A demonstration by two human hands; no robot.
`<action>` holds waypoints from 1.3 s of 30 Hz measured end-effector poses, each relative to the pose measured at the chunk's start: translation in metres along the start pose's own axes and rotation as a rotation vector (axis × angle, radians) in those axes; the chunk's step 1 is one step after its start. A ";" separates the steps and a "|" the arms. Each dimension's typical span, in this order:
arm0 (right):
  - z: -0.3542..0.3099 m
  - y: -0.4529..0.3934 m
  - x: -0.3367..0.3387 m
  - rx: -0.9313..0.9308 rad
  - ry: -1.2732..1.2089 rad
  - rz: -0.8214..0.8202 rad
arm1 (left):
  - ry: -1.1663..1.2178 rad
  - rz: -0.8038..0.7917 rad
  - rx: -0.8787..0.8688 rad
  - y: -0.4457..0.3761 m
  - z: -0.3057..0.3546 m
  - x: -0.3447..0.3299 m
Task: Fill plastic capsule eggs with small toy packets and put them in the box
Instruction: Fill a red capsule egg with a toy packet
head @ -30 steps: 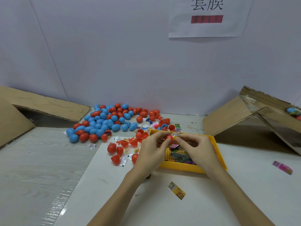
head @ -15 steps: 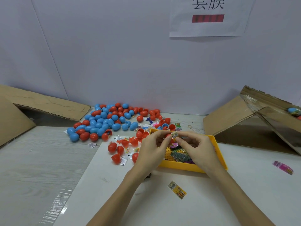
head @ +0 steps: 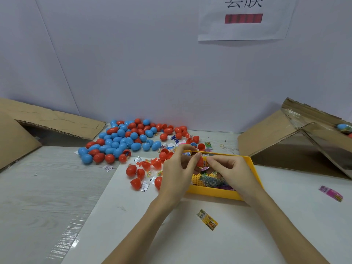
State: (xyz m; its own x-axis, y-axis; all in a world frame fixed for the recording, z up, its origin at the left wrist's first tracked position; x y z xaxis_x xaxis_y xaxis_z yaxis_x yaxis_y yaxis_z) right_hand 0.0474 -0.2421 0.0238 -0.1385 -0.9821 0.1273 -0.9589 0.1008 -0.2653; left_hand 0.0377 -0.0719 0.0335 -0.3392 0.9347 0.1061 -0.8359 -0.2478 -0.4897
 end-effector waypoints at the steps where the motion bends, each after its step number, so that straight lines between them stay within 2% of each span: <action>1: 0.000 0.000 0.000 -0.003 -0.004 0.004 | -0.022 -0.002 -0.026 0.001 0.001 0.000; 6: 0.002 -0.002 0.006 -0.050 -0.027 0.038 | -0.083 -0.068 -0.174 0.006 0.014 -0.007; 11: 0.003 -0.002 0.005 -0.106 -0.080 0.025 | -0.156 -0.034 -0.287 0.007 0.023 -0.005; 19: 0.006 -0.001 0.003 -0.260 -0.257 -0.014 | -0.160 -0.056 -0.320 0.007 0.027 -0.006; 29: 0.007 0.001 0.000 -0.356 -0.338 -0.106 | -0.153 -0.076 -0.356 0.007 0.031 -0.006; 35: 0.009 0.004 -0.004 -0.448 -0.404 -0.189 | -0.115 -0.165 -0.318 0.014 0.027 -0.017; 39: 0.007 0.006 -0.005 -0.465 -0.416 -0.215 | -0.063 -0.162 -0.262 0.016 0.023 -0.020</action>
State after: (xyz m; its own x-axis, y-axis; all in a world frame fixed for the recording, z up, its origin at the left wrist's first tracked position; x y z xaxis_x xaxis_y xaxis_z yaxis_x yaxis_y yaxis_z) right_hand 0.0443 -0.2372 0.0152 0.0856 -0.9581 -0.2733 -0.9744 -0.1377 0.1776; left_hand 0.0212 -0.1008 0.0432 -0.2435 0.9369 0.2509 -0.7442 -0.0147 -0.6678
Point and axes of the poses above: each hand's wrist, its own y-axis away from the middle knuckle, its own x-axis out of the back of the hand, z = x × y, the point moved 8 cm from there along -y, towards the middle knuckle, and after that the axes turned 13 degrees about z, right-handed, at the moved point
